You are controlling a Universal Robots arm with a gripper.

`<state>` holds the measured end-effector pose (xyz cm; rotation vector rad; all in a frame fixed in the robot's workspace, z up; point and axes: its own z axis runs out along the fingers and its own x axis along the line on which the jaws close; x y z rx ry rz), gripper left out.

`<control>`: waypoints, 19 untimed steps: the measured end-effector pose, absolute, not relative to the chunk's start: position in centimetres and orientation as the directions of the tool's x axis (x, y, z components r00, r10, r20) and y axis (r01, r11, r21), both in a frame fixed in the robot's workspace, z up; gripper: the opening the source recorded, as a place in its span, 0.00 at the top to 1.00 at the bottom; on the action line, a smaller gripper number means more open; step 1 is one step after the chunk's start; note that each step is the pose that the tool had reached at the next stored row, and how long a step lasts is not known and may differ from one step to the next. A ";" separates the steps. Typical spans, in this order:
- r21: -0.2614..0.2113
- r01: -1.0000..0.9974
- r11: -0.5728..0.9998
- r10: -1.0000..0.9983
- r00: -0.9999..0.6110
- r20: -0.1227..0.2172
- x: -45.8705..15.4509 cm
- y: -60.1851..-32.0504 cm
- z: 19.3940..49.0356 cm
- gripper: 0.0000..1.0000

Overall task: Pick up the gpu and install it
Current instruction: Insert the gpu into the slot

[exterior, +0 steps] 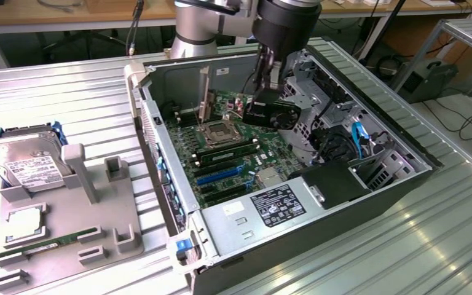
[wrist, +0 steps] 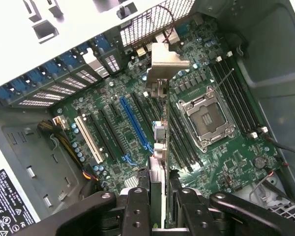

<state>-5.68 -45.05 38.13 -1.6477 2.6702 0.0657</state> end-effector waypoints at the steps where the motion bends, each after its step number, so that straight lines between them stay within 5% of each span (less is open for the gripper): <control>1: 0.034 -0.896 0.444 -0.895 -0.445 -0.025 -5.7 -45.0 38.1 0.74; 19: 0.034 -0.927 0.374 -0.927 -0.375 -0.025 -5.7 -45.0 38.1 0.74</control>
